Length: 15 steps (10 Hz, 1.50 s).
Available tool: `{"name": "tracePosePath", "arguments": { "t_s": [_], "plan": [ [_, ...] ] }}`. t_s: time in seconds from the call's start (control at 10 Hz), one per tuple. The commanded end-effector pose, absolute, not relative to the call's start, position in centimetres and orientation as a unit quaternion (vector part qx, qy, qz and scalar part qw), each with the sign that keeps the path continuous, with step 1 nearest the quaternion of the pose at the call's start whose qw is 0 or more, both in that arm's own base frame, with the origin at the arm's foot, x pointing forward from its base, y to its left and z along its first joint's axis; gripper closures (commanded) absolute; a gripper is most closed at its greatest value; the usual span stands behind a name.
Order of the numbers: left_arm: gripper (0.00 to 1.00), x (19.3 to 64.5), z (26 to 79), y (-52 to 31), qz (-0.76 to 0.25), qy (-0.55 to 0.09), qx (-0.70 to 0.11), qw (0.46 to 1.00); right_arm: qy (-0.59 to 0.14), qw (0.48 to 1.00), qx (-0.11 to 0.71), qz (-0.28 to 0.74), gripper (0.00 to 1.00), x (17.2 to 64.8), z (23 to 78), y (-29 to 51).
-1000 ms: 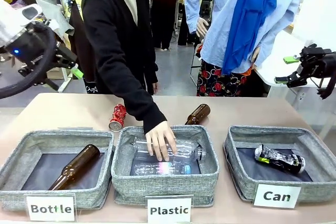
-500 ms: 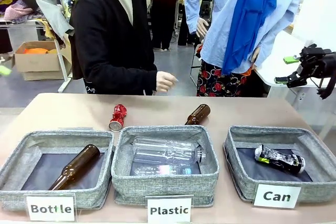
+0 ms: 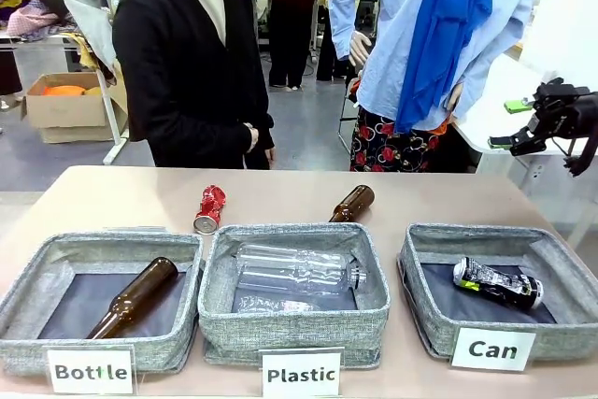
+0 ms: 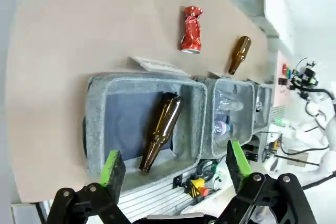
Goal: Sort the can waste into the basket.
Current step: Pick up the can waste from the table and place it in the right Fabric basket.
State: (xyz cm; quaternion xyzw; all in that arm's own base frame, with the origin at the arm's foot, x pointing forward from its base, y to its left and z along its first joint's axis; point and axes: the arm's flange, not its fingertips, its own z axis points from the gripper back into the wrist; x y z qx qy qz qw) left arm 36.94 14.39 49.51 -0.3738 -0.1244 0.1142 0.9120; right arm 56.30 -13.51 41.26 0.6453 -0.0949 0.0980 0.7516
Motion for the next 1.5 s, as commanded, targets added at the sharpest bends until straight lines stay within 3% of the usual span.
{"name": "tracePosePath", "arguments": {
  "t_s": [0.0,0.3,0.7,1.3,1.4],
  "plan": [
    [0.00,38.4,52.0,9.5,0.101,-0.142,-0.329,0.928,-0.096,0.749,0.647,0.107,0.00,56.4,41.5,-13.6],
    [0.00,43.2,53.8,-0.5,0.038,-0.132,-0.257,0.957,-0.096,0.749,0.647,0.107,0.00,56.4,41.5,-13.6],
    [0.00,48.4,50.6,-11.4,0.026,-0.141,-0.178,0.974,-0.096,0.749,0.647,0.107,0.00,56.4,41.5,-13.6],
    [0.00,48.8,49.2,-13.0,0.012,-0.140,-0.183,0.973,-0.096,0.749,0.647,0.107,0.00,56.4,41.5,-13.6],
    [0.00,48.6,49.7,-13.9,0.021,-0.170,-0.155,0.973,-0.096,0.749,0.647,0.107,0.00,56.4,41.5,-13.6]
  ]
}}
